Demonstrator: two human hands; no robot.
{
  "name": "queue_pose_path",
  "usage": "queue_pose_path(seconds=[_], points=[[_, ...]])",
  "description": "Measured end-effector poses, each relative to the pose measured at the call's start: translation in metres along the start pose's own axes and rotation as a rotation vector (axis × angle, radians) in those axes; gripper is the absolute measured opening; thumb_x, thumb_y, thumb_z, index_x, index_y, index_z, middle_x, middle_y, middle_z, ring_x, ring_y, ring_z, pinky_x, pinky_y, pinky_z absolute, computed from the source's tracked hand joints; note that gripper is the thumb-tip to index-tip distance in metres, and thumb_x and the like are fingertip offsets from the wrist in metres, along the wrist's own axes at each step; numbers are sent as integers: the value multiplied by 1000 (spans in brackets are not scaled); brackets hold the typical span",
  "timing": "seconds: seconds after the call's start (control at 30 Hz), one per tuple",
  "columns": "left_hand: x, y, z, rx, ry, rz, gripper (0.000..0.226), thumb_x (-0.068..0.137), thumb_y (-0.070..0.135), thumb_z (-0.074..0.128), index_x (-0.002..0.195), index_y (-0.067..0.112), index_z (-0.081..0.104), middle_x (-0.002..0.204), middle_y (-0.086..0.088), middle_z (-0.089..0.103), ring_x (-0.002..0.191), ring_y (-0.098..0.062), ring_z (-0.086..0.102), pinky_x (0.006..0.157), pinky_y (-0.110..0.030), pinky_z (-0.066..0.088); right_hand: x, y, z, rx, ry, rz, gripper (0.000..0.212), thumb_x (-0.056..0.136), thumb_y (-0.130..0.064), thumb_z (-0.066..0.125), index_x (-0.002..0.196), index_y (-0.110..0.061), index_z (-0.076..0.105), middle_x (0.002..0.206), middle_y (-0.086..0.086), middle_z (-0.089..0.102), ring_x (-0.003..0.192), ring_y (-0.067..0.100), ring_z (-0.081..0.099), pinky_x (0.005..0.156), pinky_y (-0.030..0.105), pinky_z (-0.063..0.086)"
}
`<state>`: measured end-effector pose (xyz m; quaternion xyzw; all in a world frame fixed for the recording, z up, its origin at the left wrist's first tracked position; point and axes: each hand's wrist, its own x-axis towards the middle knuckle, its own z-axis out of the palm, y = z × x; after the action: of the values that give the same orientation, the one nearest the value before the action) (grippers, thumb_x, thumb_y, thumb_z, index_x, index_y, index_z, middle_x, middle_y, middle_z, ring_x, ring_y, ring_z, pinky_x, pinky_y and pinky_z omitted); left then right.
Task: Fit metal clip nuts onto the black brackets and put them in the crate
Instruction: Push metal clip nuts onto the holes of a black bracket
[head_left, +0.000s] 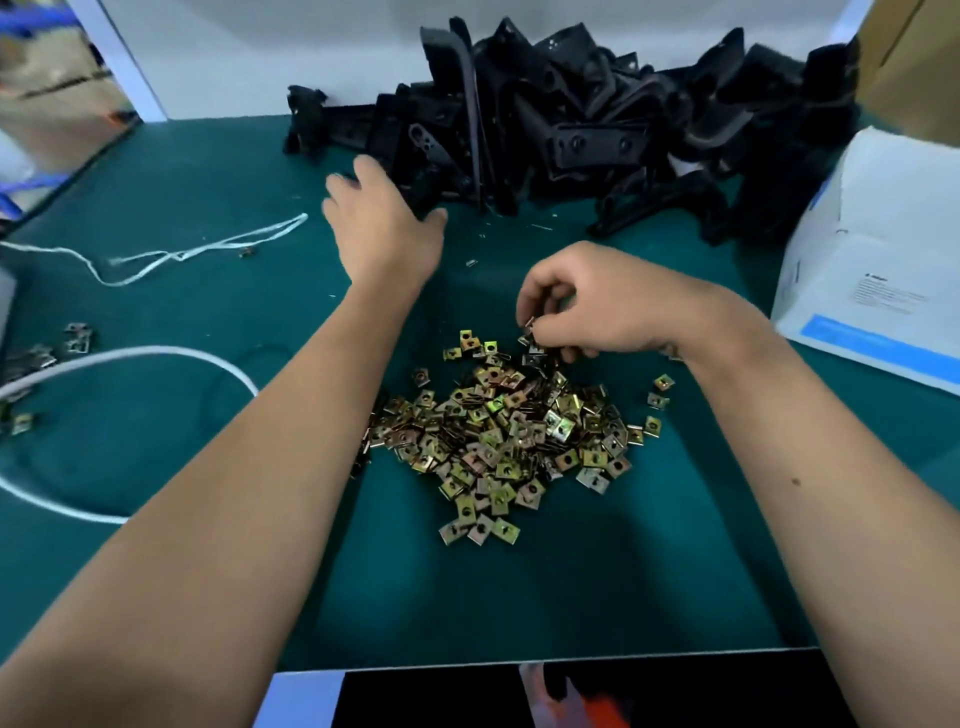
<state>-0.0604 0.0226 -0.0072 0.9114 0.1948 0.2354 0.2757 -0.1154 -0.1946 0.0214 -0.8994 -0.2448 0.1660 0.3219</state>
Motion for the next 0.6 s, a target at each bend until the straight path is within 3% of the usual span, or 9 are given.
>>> queue_pose_path(seconds=[0.07, 0.13, 0.2, 0.27, 0.43, 0.53, 0.6], points=[[4, 0, 2, 10, -47, -84, 70, 88, 46, 76, 136, 7, 44, 145, -16, 40, 134, -36, 40, 110, -42, 36, -3, 9, 2, 74, 90, -25, 3, 90, -19, 69, 89, -21, 72, 75, 0, 75, 58, 13, 69, 51, 19, 48], [5, -4, 2, -7, -57, -101, 56, 91, 37, 73, 134, 9, 48, 141, -13, 49, 131, -34, 47, 108, -40, 39, -4, 16, 7, 187, 182, -66, 10, 94, -26, 71, 88, -18, 70, 75, 2, 75, 55, 12, 63, 52, 19, 48], [3, -10, 1, -58, 13, -101, 34, 92, 19, 64, 125, 13, 57, 129, -8, 61, 121, -31, 56, 98, -36, 43, -4, 19, 13, 303, 257, -105, 16, 97, -26, 70, 88, -12, 68, 76, 7, 75, 58, 13, 60, 52, 20, 47], [-1, -13, -2, -130, 58, -135, 31, 86, 8, 53, 114, 14, 63, 119, -6, 65, 111, -31, 60, 89, -32, 43, -3, 22, 19, 394, 314, -117, 18, 99, -23, 67, 88, -9, 66, 73, 9, 72, 60, 11, 58, 51, 19, 45], [-6, -16, -25, -270, 245, -231, 22, 82, 6, 47, 98, 12, 61, 100, -4, 65, 92, -28, 57, 85, -29, 42, -1, 28, 30, 315, 379, -120, 22, 101, -25, 63, 83, -14, 68, 60, -4, 64, 53, 0, 53, 55, 11, 41], [-14, -13, -34, -480, 374, -280, 18, 84, 3, 47, 77, 19, 44, 78, 5, 51, 71, -17, 50, 81, -29, 44, -1, 29, 31, 307, 417, -105, 22, 101, -22, 61, 80, -19, 69, 61, -7, 64, 58, 1, 56, 61, 17, 44], [-18, -12, -36, -830, 399, -374, 24, 88, -1, 46, 77, 18, 37, 77, 1, 48, 54, -14, 56, 64, -33, 50, -1, 30, 30, 342, 439, -91, 22, 101, -21, 59, 81, -20, 69, 62, -6, 63, 61, 4, 56, 64, 23, 45]])
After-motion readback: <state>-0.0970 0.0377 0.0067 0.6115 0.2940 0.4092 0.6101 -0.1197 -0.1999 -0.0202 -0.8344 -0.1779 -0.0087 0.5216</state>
